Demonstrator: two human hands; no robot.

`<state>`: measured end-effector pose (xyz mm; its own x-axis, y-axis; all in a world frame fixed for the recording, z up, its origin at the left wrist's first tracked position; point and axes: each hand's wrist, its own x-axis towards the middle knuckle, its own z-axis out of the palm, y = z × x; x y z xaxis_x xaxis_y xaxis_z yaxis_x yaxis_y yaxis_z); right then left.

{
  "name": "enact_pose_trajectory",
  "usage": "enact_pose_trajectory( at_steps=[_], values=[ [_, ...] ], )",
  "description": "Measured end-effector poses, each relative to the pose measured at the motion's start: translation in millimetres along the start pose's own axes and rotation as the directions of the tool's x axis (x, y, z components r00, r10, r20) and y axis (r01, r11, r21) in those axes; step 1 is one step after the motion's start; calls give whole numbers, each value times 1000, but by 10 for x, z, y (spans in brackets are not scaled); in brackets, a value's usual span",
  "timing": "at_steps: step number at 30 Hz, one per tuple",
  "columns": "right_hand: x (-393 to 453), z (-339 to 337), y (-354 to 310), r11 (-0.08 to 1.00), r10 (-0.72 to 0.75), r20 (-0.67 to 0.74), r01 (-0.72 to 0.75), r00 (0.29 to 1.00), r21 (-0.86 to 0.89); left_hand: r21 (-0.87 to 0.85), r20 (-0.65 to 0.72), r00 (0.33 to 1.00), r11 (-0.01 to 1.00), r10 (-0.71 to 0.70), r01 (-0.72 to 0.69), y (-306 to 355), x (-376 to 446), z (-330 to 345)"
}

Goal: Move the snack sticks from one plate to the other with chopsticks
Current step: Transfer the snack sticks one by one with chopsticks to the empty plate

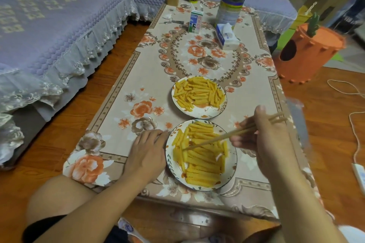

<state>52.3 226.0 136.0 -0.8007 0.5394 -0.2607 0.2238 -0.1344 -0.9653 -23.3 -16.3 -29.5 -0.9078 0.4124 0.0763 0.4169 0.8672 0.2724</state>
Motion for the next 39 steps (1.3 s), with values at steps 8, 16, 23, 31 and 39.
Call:
enact_pose_trajectory(
  at_steps=[8,16,23,31,39],
  values=[
    [-296,81,263,989,-52,9,53,999,-139,-11,3,1000,1000,5,-5,-2,-11,0],
    [-171,104,127,983,-122,56,129,991,-128,3,14,1000,1000,3,-3,-28,-4,21],
    [608,232,-80,933,-360,-115,355,926,-59,17,20,1000,1000,6,-6,-21,-1,12],
    [1207,482,-69,861,-416,42,408,908,-304,-7,23,1000,1000,-5,5,-7,17,-5],
    [1348,383,-124,858,-422,27,409,906,-312,-6,32,999,1000,-7,7,-7,21,-6]
  ],
)
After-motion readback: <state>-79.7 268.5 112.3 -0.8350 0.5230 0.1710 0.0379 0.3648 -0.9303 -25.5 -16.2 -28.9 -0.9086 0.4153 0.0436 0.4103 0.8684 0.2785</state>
